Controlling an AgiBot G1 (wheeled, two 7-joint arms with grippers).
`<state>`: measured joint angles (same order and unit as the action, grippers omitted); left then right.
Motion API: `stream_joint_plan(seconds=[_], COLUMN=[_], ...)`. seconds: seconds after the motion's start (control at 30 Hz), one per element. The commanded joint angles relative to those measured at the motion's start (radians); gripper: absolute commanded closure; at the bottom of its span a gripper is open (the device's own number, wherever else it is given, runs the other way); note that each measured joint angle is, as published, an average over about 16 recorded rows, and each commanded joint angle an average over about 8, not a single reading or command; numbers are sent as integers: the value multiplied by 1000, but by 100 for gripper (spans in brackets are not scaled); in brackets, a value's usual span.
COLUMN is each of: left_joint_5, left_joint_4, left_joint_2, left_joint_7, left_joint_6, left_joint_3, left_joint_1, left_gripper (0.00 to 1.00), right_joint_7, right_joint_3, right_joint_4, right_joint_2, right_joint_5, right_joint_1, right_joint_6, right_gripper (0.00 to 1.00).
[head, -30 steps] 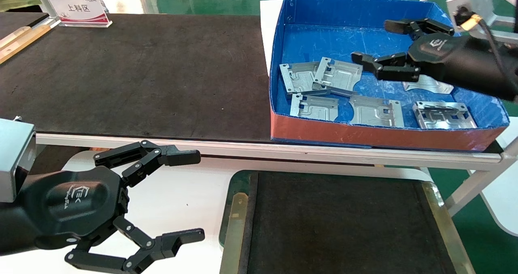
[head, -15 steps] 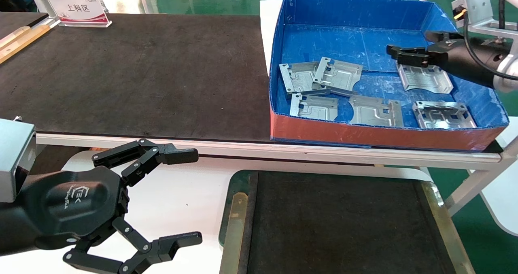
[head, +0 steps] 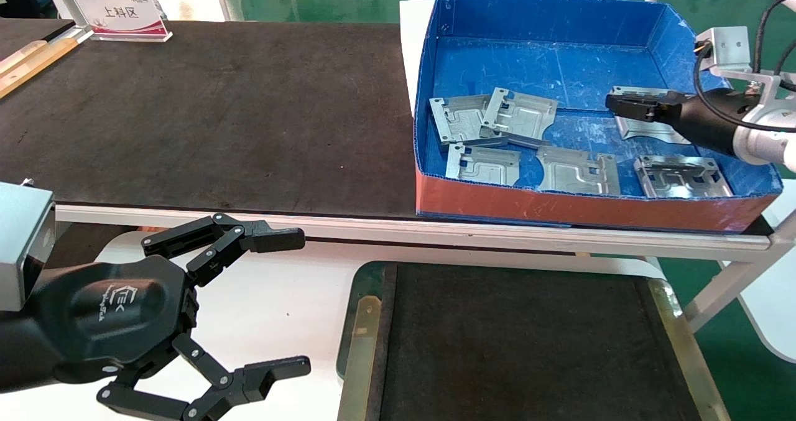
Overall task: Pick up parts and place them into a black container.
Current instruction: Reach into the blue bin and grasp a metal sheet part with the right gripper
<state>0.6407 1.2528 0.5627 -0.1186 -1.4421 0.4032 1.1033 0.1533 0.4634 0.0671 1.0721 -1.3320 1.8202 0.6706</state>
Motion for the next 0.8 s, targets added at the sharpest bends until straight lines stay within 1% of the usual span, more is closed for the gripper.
stream_joint_plan(seconds=[0.03, 0.07, 0.1, 0.27, 0.3, 0.33, 0.37, 0.57, 0.8], left_joint_5=[0, 0, 0, 0, 0, 0, 0, 0, 0], left_joint_4=[0, 0, 0, 0, 0, 0, 0, 0, 0], left_joint_2=[0, 0, 0, 0, 0, 0, 0, 0, 0], left_joint_7=[0, 0, 0, 0, 0, 0, 0, 0, 0], left_joint_6=[0, 0, 0, 0, 0, 0, 0, 0, 0], left_joint_3=[0, 0, 0, 0, 0, 0, 0, 0, 0], left_joint_1=[0, 0, 0, 0, 0, 0, 0, 0, 0], left_gripper=[0, 0, 0, 0, 0, 0, 0, 0, 0], right_joint_7=[24, 35, 46, 95, 104, 112, 120, 152, 166], right_joint_3=[8, 12, 16, 38, 42, 46, 49, 62, 69], right_joint_4=[6, 6, 7, 7, 6, 4, 2, -17, -42], right_joint_2=[7, 8, 10, 13, 13, 13, 13, 14, 14], right_joint_5=[-12, -18, -25, -57, -64, -69, -74, -93, -104], right_joint_1=[3, 3, 4, 5, 4, 4, 3, -3, -5], right_joint_6=[-11, -9, -6, 12, 16, 19, 22, 30, 31], right_gripper=[2, 8, 18, 80, 91, 97, 100, 100, 100])
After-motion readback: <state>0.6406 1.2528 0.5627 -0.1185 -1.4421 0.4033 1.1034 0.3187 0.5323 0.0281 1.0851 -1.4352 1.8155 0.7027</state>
